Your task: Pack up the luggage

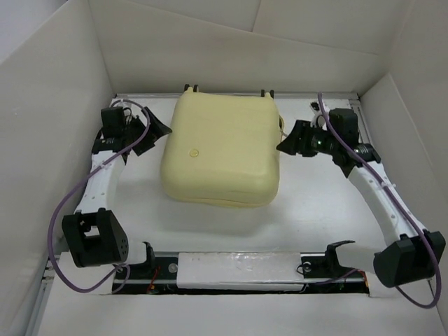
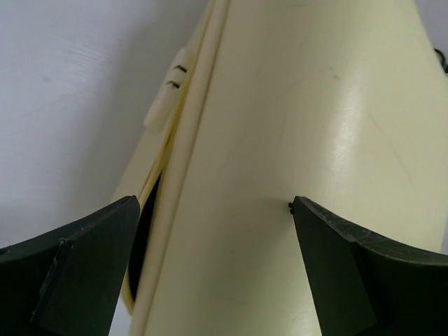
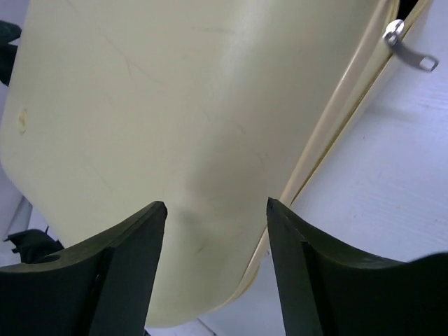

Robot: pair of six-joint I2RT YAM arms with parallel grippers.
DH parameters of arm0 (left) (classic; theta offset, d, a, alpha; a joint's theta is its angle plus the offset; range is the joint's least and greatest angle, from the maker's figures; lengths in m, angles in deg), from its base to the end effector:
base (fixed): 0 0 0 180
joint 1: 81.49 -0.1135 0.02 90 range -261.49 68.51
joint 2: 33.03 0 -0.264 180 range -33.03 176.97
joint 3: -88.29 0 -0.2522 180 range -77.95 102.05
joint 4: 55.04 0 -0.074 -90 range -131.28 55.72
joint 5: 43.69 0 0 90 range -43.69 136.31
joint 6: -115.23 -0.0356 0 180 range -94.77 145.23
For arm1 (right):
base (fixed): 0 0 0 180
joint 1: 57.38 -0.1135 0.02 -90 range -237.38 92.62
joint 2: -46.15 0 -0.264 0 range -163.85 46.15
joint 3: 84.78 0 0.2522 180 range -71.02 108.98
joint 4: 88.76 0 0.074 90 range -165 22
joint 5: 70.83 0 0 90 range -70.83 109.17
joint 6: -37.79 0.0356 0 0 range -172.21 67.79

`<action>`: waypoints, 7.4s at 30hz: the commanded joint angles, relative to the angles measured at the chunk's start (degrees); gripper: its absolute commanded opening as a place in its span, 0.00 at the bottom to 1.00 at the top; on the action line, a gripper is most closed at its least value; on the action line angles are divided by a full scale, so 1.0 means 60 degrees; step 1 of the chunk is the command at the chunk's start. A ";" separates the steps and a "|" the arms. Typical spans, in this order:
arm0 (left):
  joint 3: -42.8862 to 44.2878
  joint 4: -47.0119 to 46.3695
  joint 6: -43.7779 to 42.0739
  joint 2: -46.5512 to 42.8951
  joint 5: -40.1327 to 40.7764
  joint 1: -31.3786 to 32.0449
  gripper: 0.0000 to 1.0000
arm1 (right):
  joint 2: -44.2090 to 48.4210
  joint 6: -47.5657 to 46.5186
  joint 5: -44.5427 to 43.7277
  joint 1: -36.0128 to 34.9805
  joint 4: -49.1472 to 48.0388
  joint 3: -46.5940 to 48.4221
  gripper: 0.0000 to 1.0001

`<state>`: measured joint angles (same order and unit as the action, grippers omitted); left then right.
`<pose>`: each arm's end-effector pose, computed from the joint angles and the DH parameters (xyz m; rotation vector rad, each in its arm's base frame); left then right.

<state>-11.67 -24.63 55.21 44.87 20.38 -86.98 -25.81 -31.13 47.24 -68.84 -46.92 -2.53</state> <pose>0.3101 0.0142 0.3308 -0.3593 2.0588 -0.7283 0.2674 0.0713 0.3544 -0.1191 2.1640 0.8515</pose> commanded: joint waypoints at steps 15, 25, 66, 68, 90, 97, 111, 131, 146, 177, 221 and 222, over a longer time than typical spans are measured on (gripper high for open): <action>-0.1512 0.3320 -0.0119 -0.4591 0.2038 0.1238 0.60 | 0.2591 -0.0701 0.1843 -0.2174 0.0198 -0.3241 0.18; 0.0728 0.2851 0.0088 -0.3743 0.0686 0.1736 0.54 | -0.0222 -0.0994 0.0550 -0.3319 -0.0898 -0.1690 0.16; -0.3865 0.0198 0.0391 -0.7226 0.1242 0.4798 0.09 | 0.2091 0.0396 -0.4181 -0.4696 -0.2919 -0.2682 0.00; -0.4979 0.0186 0.0832 -0.7897 0.1407 0.4798 0.16 | 0.2296 0.0398 -0.4181 -0.4784 -0.3548 -0.3397 0.00; -0.9509 -0.4925 0.4481 -0.7275 0.4116 0.4798 0.66 | 0.5167 -0.0058 -0.3729 -0.3320 -0.7426 -0.8249 0.33; -0.9011 -0.6010 0.4247 -0.4695 0.4660 0.4798 0.63 | 0.3680 -0.0086 -0.1972 -0.2513 -1.0782 -0.8968 0.37; -0.9963 -0.7579 0.4730 -0.5778 0.4263 0.4798 0.63 | -0.0617 -0.1243 0.0479 -0.1297 -1.4069 -0.8676 0.46; -0.9012 -0.7930 0.4145 -0.3917 0.4264 0.4798 0.48 | -0.2098 -0.2093 0.0550 -0.1839 -1.4171 -0.7255 0.45; -0.8835 -0.8106 0.3764 -0.3551 0.3604 0.4798 0.29 | -0.2772 -0.2254 0.0536 -0.2015 -1.4977 -0.6771 0.15; -0.9230 -1.0845 0.4789 -0.2262 0.3193 0.5586 0.00 | -0.2517 0.1452 -0.8911 -1.0188 -1.0322 -0.5574 0.00; -0.4696 -0.2014 0.3004 -0.8407 0.7412 0.7698 0.82 | 0.4024 0.4105 -1.2103 -1.2123 -0.2910 -0.6070 0.59; -0.4080 -0.2012 0.2799 -0.7080 0.7413 0.7698 0.83 | 0.4156 0.4104 -1.2309 -1.2123 -0.2327 -0.5720 0.47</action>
<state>-44.39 -39.21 76.45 -9.51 59.81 -40.73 -3.41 -7.07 -22.68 -141.10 -69.41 -42.46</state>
